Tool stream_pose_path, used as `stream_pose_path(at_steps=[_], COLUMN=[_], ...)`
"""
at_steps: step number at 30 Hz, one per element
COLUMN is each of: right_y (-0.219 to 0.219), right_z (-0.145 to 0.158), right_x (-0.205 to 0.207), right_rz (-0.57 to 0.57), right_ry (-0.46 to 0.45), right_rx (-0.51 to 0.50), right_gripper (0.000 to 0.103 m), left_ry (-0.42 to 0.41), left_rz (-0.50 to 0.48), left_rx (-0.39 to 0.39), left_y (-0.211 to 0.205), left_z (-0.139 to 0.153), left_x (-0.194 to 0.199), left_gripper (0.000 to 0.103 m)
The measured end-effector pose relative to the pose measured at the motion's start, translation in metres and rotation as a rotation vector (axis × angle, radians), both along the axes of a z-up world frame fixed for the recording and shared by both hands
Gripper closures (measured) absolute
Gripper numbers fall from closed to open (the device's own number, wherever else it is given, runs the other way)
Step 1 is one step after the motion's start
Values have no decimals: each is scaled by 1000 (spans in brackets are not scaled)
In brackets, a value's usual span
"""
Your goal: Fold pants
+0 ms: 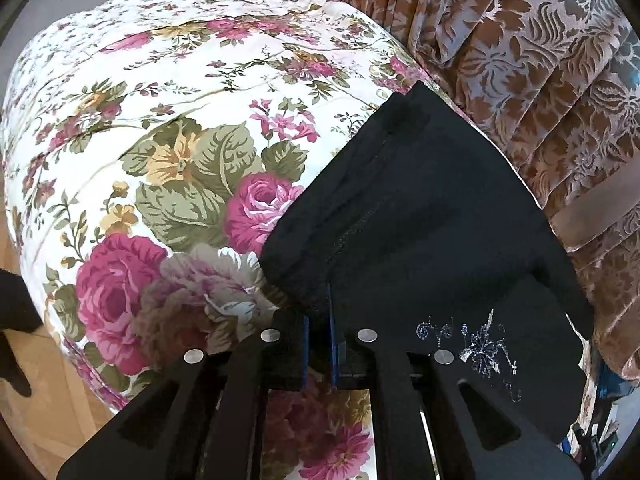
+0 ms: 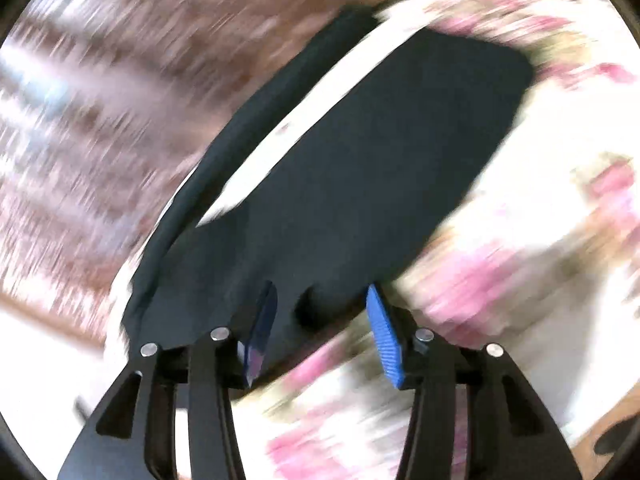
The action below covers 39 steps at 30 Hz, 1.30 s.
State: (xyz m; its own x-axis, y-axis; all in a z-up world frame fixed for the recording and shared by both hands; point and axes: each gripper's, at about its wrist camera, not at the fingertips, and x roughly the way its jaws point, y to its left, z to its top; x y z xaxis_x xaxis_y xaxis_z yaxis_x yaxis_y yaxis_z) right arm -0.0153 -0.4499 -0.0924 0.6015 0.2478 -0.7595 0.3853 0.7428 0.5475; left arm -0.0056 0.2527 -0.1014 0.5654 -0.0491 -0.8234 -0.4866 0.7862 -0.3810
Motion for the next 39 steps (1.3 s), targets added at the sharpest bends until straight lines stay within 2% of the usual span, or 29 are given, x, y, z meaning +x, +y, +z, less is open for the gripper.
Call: stream_pose_path(at_steps=[1,4,7,10,11,13,18,21,24,27,29,31,33,34,35,37,39], right_y=[-29,-77,-105,-113,-114,-113,-108,-115,-118,-125,-126,-132,-139,-143,-148,-162,-166], right_z=[0,-4,-14,-22,-22,-19,13,26,22,-5,-14,-14,-9,-6,-4,1,8], right_x=[4,20,44,65,69,73,43,14,-4,-14,-16,-20,-26,-31,-36,-51,-57], right_rz=[-78,-198,-262,-279,-276,-245,-230,-282,-297,-318,-319,-338,-357,-378,-409,-490,-511], right_ry=[11,44,72,94,97,91,35,10,33,94,91,75,85,97,109,130,159], right_rx=[-33,-61,-56,-69,-89,-121,-251,-257,-269,-230,-213,-191,-208,-227,-238,-245,-287], right_gripper=[55,56,56,57,66,90,92,92,92,92,90,83,71,58,43,39,39], left_ry=[1,9,22,35,39,43,45,41,49,62,64,61,60,63,67,54,36], left_rz=[2,8,15,13,12,8,-1,-8,-22,-38,-40,-51,-58,-52,-41,-23,2], left_rx=[-1,14,33,51,57,63,70,67,82,115,114,110,122,142,164,191,216], left_y=[1,-1,-3,-6,-7,-7,-7,-6,-6,-10,-9,-7,-6,-4,-2,4,13], left_z=[0,-1,0,0,1,0,1,3,1,-1,-2,-1,3,6,9,18,28], left_x=[0,2,3,5,6,7,8,8,9,11,12,10,8,6,3,-4,-12], left_gripper=[98,98,98,98,98,98,98,97,96,96,95,94,83,78,69,66,66])
